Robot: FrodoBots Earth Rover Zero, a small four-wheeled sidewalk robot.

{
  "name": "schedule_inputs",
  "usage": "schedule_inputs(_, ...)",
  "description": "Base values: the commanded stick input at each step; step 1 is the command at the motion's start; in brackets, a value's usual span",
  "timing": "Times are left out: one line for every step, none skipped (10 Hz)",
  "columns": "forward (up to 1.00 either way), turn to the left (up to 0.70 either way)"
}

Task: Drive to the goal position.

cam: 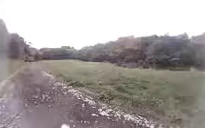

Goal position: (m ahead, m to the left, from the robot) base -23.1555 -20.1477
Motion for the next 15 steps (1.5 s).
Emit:
schedule_inputs(0.0,-1.0)
schedule_inputs(0.0,-1.0)
schedule_inputs(0.0,-1.0)
schedule_inputs(0.0,-1.0)
schedule_inputs(0.0,-1.0)
schedule_inputs(0.0,-1.0)
schedule_inputs(0.0,-1.0)
schedule_inputs(0.0,-1.0)
schedule_inputs(0.0,-1.0)
schedule_inputs(0.0,-1.0)
schedule_inputs(0.0,-1.0)
schedule_inputs(0.0,-1.0)
schedule_inputs(0.0,-1.0)
schedule_inputs(0.0,-1.0)
schedule_inputs(0.0,-1.0)
